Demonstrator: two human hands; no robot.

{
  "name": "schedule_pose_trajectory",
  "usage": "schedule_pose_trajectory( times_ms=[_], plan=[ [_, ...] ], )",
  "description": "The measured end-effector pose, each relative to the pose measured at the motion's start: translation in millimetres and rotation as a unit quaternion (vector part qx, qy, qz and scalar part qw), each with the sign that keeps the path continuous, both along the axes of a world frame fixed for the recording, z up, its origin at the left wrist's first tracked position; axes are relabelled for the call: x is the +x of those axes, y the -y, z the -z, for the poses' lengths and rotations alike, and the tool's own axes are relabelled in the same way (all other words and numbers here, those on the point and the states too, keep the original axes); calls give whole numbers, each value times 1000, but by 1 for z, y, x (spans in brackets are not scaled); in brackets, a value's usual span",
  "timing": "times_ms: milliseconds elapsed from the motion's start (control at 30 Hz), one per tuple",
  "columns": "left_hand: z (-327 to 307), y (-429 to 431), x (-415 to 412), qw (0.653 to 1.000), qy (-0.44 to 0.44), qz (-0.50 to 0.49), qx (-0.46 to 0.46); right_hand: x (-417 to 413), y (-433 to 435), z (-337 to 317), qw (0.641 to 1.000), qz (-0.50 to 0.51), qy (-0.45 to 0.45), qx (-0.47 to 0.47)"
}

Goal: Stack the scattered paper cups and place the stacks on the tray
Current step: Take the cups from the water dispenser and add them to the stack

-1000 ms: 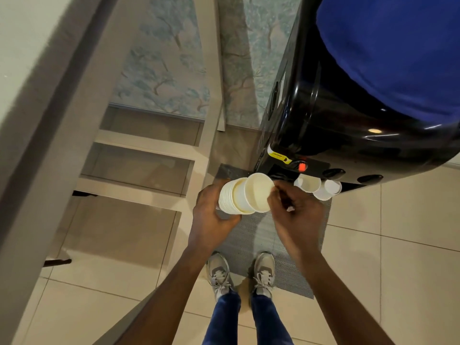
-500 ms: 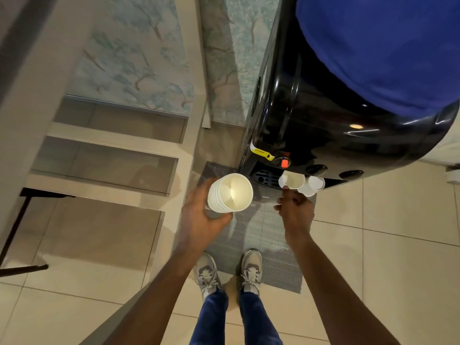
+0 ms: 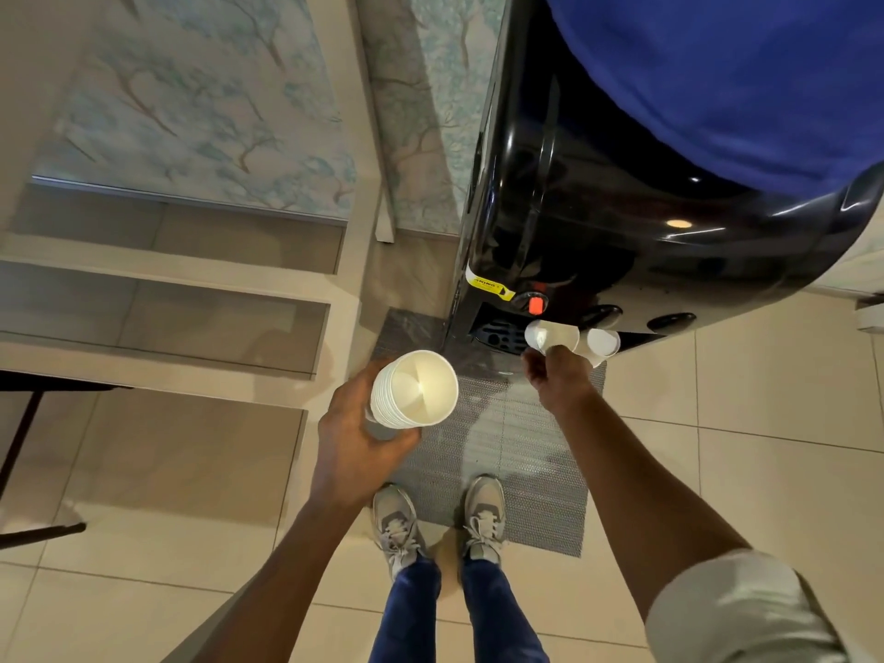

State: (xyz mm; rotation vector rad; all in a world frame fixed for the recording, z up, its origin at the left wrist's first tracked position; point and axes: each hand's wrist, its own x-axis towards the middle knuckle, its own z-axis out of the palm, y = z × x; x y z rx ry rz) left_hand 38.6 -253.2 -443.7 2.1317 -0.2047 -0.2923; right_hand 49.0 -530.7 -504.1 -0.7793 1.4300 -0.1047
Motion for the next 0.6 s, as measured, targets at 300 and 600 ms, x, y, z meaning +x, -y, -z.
schedule_pose_trajectory(
  times_ms=[300,600],
  plan=[
    [-10,2,13,1000,-6,-12,8,-54,-56,-62,987,-96,27,-128],
    [-17,7,24,1000,0,-7,3,-55,-102,-161,932,-179,238,-209]
  ],
)
